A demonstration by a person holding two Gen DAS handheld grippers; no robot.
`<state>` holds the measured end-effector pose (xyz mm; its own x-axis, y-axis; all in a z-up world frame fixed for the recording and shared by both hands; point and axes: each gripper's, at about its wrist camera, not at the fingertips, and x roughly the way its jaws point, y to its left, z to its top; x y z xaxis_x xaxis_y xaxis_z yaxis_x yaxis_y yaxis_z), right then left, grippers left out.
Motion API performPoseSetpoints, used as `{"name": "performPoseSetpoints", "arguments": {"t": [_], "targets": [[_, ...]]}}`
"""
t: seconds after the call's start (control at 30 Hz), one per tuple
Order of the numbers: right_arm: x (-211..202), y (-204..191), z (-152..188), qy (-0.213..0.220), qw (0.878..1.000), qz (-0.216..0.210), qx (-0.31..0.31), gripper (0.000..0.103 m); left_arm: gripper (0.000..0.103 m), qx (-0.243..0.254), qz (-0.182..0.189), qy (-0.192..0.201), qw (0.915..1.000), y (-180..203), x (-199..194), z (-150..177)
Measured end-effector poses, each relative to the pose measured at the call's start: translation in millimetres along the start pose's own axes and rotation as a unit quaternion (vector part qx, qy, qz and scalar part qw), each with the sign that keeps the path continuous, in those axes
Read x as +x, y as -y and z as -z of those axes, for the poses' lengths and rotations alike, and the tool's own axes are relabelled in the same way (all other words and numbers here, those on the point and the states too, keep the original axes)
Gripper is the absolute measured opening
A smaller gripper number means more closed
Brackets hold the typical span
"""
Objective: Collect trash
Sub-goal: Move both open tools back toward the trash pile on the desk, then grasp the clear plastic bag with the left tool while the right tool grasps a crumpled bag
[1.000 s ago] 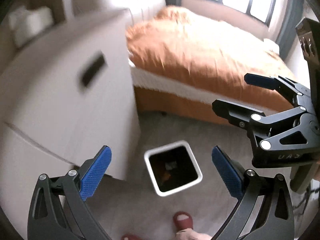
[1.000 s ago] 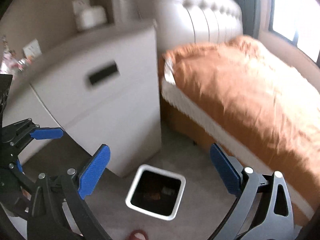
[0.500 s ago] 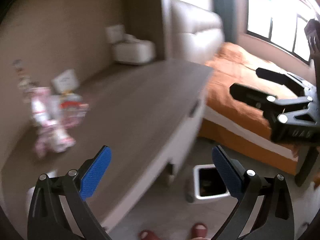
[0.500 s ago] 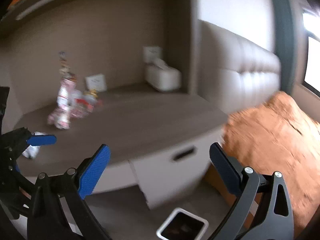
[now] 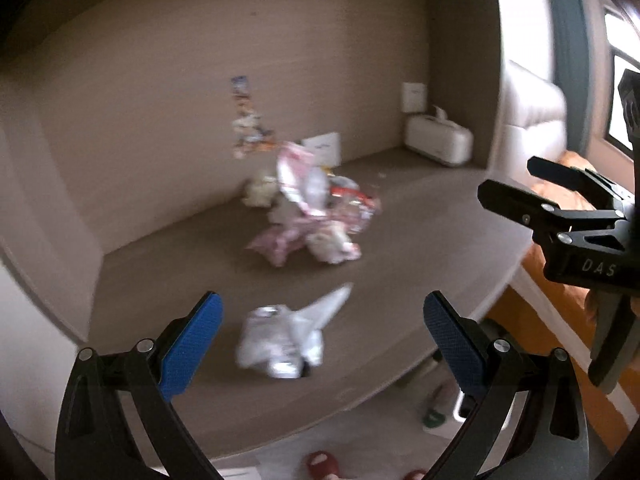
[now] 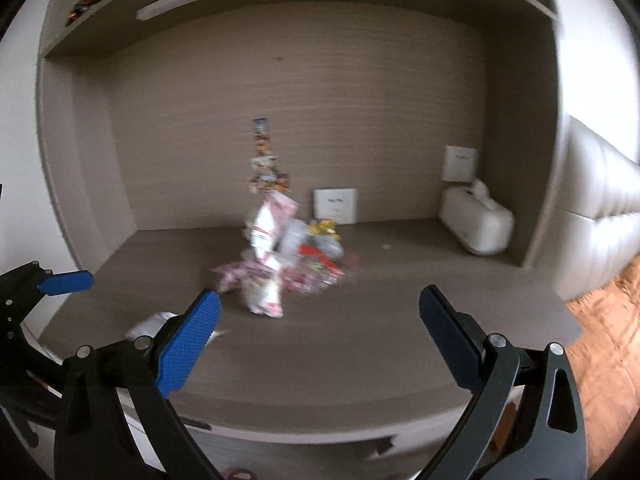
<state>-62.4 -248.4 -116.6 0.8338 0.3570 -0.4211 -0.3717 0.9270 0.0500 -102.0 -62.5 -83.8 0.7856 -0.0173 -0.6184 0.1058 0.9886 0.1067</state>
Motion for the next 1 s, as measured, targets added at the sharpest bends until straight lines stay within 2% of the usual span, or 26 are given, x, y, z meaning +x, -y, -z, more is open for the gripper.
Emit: {"name": "performPoseSetpoints", "arguments": {"t": [0.2, 0.37, 0.6, 0.87, 0.9, 1.0], "targets": [[21, -29, -7, -0.006, 1.000, -0.022, -0.018, 0.099, 0.099, -0.023, -0.031, -0.007, 0.9992, -33, 10, 8], [48, -44, 0, -0.029, 0.999, -0.024, -0.025, 0.099, 0.099, -0.033, -0.035, -0.032, 0.9984, -49, 39, 21], [97, -54, 11, -0.071, 0.997, -0.015, -0.031, 0.099, 0.099, -0.038, -0.003, -0.059, 0.9976, -56, 86, 29], [158, -58, 24, -0.119, 0.992, -0.001, -0.033, 0.099, 0.097, -0.030, 0.055, -0.075, 0.9952, -59, 133, 28], [166, -59, 25, -0.124, 0.992, 0.000, -0.033, 0.099, 0.093, -0.029, 0.067, -0.079, 0.9942, -60, 138, 28], [185, -59, 28, -0.137, 0.990, 0.004, -0.029, 0.099, 0.066, -0.023, 0.086, -0.098, 0.9912, -62, 152, 30]]}}
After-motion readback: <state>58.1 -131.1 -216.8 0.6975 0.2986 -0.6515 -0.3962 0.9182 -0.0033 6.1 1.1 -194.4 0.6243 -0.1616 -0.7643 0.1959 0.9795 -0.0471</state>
